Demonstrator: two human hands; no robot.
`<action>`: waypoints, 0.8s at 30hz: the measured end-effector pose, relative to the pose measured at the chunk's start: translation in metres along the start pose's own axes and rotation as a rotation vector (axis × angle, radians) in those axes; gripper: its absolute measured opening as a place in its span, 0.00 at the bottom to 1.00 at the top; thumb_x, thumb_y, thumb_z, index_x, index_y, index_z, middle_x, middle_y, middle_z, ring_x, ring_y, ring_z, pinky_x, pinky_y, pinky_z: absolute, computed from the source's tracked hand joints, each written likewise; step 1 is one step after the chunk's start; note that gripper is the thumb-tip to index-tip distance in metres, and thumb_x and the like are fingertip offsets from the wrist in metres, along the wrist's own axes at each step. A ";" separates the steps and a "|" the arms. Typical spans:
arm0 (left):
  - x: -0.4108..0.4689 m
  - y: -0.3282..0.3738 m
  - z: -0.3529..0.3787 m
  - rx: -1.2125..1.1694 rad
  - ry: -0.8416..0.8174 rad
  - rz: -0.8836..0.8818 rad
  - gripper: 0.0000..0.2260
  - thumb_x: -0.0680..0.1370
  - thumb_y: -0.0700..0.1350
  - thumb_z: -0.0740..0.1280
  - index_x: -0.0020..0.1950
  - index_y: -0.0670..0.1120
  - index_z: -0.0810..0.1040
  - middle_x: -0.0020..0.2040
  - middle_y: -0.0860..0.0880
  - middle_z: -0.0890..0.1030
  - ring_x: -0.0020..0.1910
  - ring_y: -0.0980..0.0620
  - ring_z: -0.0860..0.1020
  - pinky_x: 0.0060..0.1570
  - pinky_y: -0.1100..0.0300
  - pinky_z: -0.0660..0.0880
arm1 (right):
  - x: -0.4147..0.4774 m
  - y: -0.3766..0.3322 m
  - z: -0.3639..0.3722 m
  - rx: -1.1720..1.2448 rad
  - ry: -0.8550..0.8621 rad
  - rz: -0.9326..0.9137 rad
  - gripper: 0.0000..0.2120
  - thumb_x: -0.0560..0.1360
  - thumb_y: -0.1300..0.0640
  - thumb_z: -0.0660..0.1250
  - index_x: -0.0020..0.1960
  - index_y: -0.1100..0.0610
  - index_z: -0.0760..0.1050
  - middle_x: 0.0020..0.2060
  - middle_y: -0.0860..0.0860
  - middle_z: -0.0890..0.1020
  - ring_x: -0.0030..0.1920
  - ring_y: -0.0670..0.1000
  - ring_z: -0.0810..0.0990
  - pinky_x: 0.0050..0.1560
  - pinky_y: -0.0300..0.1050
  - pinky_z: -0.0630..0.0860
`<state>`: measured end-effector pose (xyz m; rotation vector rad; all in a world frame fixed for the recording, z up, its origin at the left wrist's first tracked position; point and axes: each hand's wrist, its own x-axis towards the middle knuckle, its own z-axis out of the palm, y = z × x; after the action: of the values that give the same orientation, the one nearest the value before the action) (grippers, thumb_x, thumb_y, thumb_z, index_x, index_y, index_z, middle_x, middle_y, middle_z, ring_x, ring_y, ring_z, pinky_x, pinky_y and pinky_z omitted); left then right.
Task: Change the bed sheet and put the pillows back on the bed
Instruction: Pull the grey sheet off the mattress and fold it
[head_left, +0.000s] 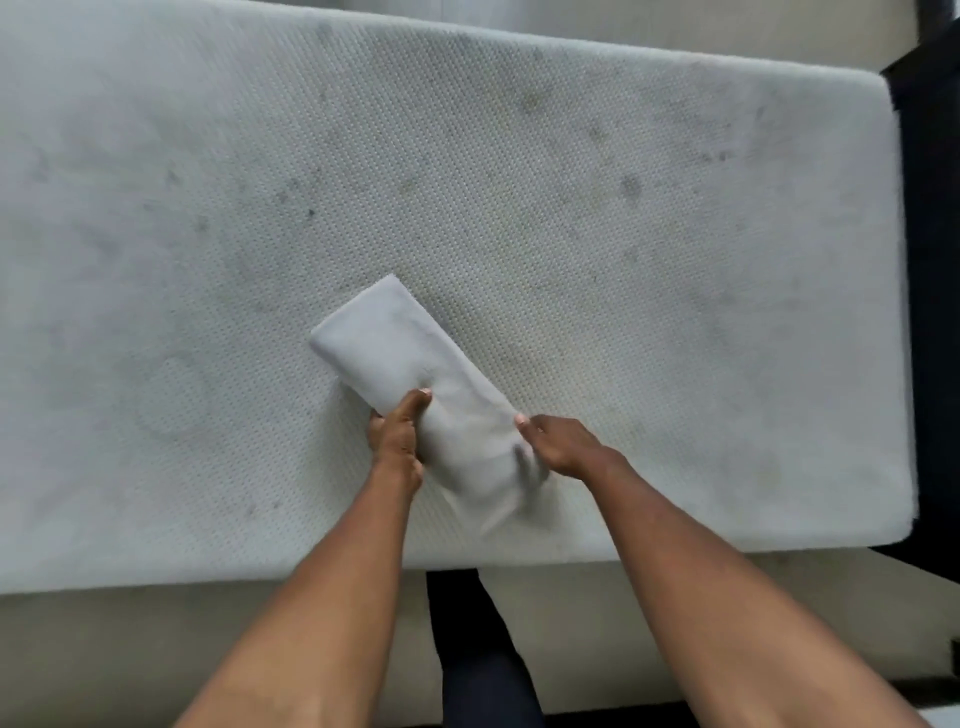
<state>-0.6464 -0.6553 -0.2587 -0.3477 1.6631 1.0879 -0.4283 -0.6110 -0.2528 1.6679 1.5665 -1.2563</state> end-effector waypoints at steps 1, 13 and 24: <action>-0.008 0.015 -0.012 0.059 -0.003 0.034 0.23 0.67 0.37 0.79 0.62 0.40 0.81 0.56 0.44 0.86 0.53 0.45 0.84 0.55 0.50 0.81 | -0.015 -0.011 0.004 0.022 -0.008 -0.007 0.34 0.83 0.32 0.48 0.72 0.56 0.73 0.70 0.57 0.76 0.70 0.60 0.74 0.68 0.55 0.71; -0.172 0.219 -0.177 0.307 -0.283 0.207 0.18 0.72 0.43 0.76 0.61 0.44 0.82 0.55 0.43 0.86 0.53 0.42 0.85 0.57 0.45 0.81 | -0.175 -0.202 -0.022 0.696 -0.063 -0.082 0.40 0.73 0.23 0.60 0.63 0.57 0.79 0.56 0.55 0.85 0.58 0.57 0.83 0.57 0.52 0.75; -0.247 0.366 -0.378 0.189 -0.490 0.374 0.27 0.67 0.46 0.77 0.64 0.38 0.81 0.55 0.36 0.84 0.48 0.41 0.85 0.45 0.51 0.81 | -0.315 -0.463 0.042 1.098 -0.445 -0.435 0.50 0.71 0.18 0.46 0.63 0.57 0.83 0.63 0.60 0.83 0.62 0.59 0.83 0.67 0.56 0.76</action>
<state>-1.0338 -0.8269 0.1393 0.3449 1.3950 1.1603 -0.8507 -0.7063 0.1042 1.3838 0.9930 -2.8251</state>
